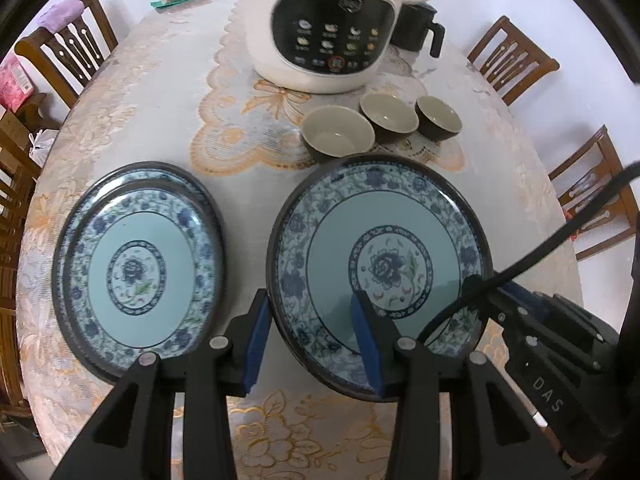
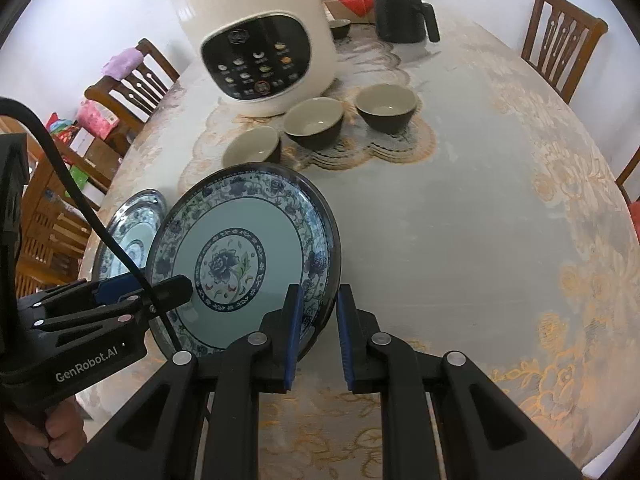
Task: Organize plates and bowls
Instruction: 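Lift the blue-and-white plate off the table with both grippers, then carry the plate with both grippers over the stacked plates and lower it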
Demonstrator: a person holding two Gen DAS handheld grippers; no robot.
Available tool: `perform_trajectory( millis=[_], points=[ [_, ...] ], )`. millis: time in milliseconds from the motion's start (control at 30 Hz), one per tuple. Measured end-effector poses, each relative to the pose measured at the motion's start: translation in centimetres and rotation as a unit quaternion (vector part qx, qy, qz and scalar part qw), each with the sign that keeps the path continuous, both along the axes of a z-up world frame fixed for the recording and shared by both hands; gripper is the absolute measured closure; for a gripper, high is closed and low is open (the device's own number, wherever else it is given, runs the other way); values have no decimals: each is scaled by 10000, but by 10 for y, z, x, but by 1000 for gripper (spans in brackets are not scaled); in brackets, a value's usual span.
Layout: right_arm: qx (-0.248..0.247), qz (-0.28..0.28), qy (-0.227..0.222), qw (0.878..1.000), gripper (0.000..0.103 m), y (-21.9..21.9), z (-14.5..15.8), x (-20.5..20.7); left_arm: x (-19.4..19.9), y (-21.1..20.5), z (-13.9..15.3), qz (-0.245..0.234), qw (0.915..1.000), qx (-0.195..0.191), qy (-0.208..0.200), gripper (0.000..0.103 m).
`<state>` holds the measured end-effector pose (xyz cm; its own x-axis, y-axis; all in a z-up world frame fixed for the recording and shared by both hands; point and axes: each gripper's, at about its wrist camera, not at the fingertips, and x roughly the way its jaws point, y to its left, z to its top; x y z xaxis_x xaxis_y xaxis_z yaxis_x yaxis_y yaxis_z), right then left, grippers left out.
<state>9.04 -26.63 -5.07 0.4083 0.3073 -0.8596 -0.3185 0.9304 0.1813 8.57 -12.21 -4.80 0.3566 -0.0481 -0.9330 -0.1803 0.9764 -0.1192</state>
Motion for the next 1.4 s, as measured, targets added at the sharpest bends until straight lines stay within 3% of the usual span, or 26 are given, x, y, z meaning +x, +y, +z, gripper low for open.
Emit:
perform_trajectory(
  millis=[367, 767, 1400],
  points=[
    [36, 111, -109, 9999, 84, 26, 11, -9, -10, 27, 14, 188, 9997, -10, -133, 60],
    [26, 517, -119, 9986, 84, 85, 13, -12, -29, 82, 21, 601, 9980, 69, -203, 60],
    [-113, 727, -46, 9973, 84, 141, 6, -24, -46, 139, 15, 884, 9960, -75, -132, 60]
  ],
)
